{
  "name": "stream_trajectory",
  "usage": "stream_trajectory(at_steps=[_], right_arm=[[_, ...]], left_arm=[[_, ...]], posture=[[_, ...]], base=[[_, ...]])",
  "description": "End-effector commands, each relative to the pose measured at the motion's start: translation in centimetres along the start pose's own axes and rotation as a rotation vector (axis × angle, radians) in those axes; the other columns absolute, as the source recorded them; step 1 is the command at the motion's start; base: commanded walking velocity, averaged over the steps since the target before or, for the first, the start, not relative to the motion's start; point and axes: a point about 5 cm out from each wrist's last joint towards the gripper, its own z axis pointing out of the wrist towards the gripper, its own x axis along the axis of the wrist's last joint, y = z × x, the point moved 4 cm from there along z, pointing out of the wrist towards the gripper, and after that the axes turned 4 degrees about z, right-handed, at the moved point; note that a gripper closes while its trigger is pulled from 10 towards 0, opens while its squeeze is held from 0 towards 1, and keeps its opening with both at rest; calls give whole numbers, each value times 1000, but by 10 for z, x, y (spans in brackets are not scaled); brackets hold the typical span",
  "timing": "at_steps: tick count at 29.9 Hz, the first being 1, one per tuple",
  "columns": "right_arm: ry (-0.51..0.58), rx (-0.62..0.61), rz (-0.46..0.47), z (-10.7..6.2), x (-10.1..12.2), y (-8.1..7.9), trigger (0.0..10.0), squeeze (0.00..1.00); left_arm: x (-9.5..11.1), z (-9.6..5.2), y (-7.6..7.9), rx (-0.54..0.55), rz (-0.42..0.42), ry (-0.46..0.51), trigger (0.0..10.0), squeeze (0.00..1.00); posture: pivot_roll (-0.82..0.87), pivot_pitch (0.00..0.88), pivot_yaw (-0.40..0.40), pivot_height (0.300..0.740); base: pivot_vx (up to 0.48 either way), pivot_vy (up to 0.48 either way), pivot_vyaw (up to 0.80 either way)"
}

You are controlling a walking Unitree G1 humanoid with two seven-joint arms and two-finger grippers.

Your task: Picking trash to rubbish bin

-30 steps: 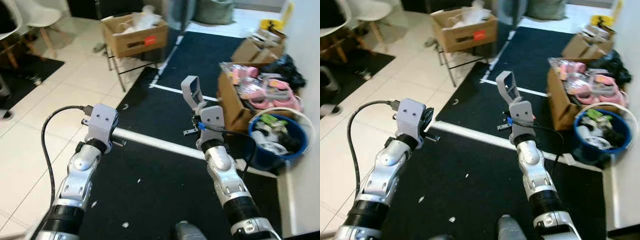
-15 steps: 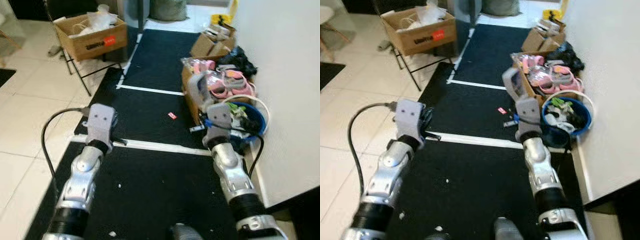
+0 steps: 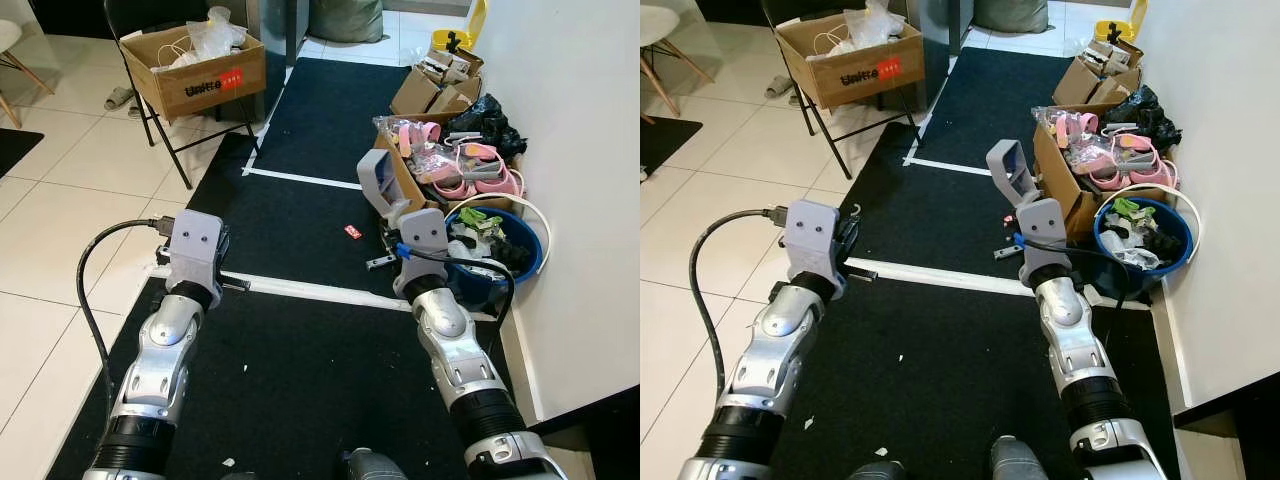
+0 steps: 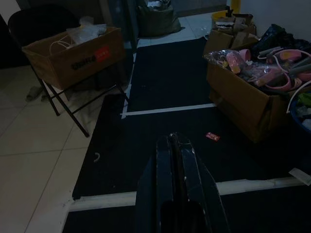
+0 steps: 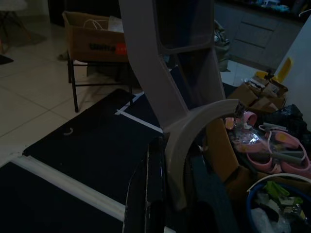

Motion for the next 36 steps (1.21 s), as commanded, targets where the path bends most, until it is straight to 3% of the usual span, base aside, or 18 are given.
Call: stream_trajectory(at_steps=[1, 36], right_arm=[[-11, 10, -3, 0, -2, -1, 10000, 0], [-21, 34, -4, 4, -4, -3, 10000, 0]], left_arm=[[-3, -1, -1, 9, -3, -4, 10000, 0], [-3, 1, 0, 14, -8, 1, 10000, 0]], posture=[[62, 46, -1, 740], [57, 18, -17, 740]], base=[[281, 0, 0], [307, 0, -26]])
